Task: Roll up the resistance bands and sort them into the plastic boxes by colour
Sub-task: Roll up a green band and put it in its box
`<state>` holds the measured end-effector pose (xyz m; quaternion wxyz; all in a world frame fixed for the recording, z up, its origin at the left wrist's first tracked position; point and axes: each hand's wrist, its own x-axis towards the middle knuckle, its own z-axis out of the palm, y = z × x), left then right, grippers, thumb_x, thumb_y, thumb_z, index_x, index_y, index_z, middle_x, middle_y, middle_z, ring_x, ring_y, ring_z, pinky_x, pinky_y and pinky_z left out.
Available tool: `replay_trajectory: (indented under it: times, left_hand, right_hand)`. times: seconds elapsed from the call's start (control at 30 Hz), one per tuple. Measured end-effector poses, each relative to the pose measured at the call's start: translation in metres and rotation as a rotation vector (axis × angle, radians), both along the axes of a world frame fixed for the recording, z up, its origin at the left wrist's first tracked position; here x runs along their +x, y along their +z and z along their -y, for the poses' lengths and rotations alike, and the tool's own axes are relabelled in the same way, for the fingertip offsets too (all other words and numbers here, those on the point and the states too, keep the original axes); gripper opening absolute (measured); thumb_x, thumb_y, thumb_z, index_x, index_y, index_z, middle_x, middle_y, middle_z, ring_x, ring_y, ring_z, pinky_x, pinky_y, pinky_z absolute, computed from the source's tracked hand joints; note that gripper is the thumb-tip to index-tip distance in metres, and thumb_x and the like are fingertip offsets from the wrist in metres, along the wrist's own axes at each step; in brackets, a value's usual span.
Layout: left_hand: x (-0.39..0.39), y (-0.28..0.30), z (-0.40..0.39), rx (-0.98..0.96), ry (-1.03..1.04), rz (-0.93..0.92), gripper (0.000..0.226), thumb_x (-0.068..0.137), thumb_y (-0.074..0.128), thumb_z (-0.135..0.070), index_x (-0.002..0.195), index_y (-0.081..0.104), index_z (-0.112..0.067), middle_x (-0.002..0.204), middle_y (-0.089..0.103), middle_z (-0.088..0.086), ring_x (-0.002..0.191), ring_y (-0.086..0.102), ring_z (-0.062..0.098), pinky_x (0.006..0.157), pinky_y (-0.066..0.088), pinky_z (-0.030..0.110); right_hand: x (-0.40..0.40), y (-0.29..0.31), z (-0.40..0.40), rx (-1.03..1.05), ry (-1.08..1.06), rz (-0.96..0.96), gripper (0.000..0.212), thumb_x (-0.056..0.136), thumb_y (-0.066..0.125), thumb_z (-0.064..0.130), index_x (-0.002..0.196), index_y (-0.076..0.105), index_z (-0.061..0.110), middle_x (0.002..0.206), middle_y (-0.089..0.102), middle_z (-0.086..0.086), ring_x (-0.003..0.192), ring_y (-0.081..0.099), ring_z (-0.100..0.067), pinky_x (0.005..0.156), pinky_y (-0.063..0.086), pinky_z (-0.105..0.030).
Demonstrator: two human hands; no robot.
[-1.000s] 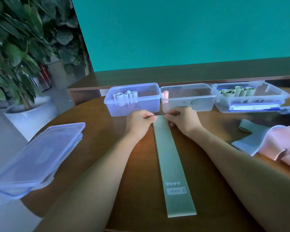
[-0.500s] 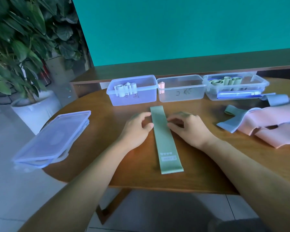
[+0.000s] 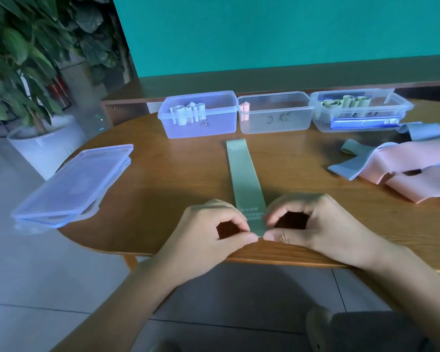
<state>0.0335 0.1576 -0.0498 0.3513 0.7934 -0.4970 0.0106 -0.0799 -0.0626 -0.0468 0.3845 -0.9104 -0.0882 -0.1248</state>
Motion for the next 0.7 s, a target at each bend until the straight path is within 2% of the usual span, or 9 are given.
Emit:
replay_trajectory:
  times: [0.2,0.37,0.57,0.7]
  left_hand:
    - [0.0014,0.0001,-0.0023,0.044,-0.008,-0.006,0.017,0.082,0.078,-0.041,0.091,0.079,-0.027,0.099,0.07,-0.021,0.101,0.064,-0.001,0.086,0.053,0.017]
    - [0.001,0.0001,-0.0018,0.042,-0.003,-0.003,0.019,0.087,0.072,-0.041,0.095,0.078,-0.026,0.104,0.07,-0.019,0.103,0.063,0.0,0.086,0.053,0.017]
    - [0.0025,0.0005,0.0004,0.124,0.07,-0.042,0.027,0.094,0.062,-0.043,0.101,0.077,-0.021,0.117,0.052,-0.018,0.119,0.049,0.003,0.093,0.048,0.018]
    - [0.0036,0.0038,0.0039,0.197,0.096,-0.085,0.034,0.095,0.058,-0.047,0.108,0.075,-0.021,0.119,0.05,-0.016,0.119,0.047,0.001,0.092,0.049,0.02]
  right_hand:
    - [0.0006,-0.0037,0.0036,-0.041,0.049,0.015,0.01,0.083,0.081,0.029,0.091,0.077,0.025,0.103,0.071,0.015,0.103,0.068,-0.009,0.087,0.05,-0.017]
    - [0.0006,-0.0051,0.0029,-0.055,0.02,0.005,0.012,0.086,0.076,0.034,0.091,0.078,0.024,0.106,0.069,0.017,0.106,0.066,-0.008,0.088,0.051,-0.02]
    - [0.0015,0.0001,0.0001,-0.014,-0.102,-0.182,0.018,0.084,0.068,0.051,0.085,0.076,0.035,0.125,0.05,0.033,0.123,0.045,0.009,0.094,0.044,-0.012]
    - [0.0063,0.0041,-0.0014,-0.053,-0.169,-0.264,0.018,0.085,0.071,0.05,0.079,0.073,0.033,0.131,0.046,0.032,0.121,0.044,0.007,0.09,0.042,-0.013]
